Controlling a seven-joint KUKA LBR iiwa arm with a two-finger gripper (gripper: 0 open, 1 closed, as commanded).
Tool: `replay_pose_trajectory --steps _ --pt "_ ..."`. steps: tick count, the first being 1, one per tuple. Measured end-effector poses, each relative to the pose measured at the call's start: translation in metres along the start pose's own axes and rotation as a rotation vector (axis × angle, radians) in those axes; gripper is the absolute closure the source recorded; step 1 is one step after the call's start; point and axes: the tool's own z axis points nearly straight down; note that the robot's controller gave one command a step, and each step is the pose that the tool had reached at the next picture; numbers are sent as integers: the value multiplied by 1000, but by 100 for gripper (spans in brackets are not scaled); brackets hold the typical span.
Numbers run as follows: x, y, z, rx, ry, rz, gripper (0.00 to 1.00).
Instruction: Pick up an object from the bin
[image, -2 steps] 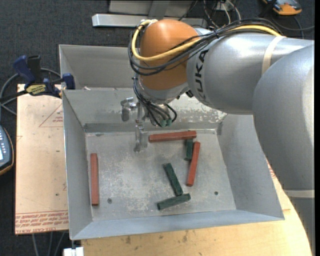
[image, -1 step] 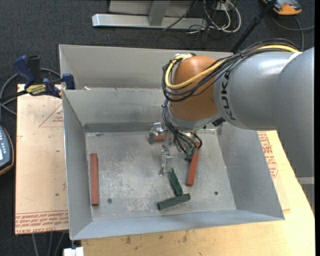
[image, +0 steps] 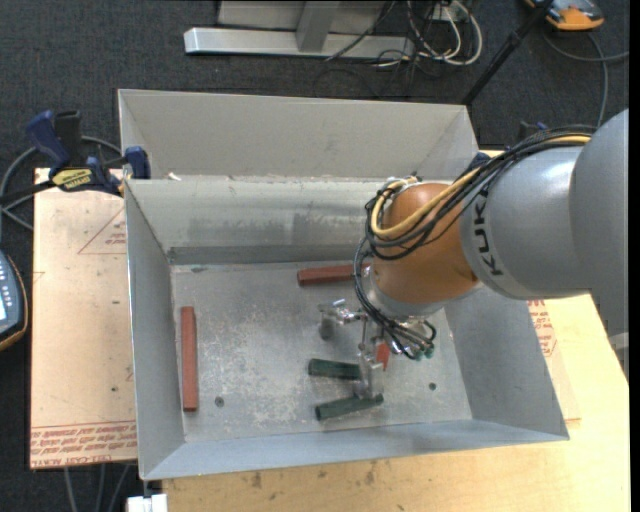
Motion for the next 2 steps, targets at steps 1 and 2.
replay_pose_trajectory --steps 1,2 --pt "-2 0 -1 1 -6 -2 100" --pt "61 26 -134 3 -11 7 100"
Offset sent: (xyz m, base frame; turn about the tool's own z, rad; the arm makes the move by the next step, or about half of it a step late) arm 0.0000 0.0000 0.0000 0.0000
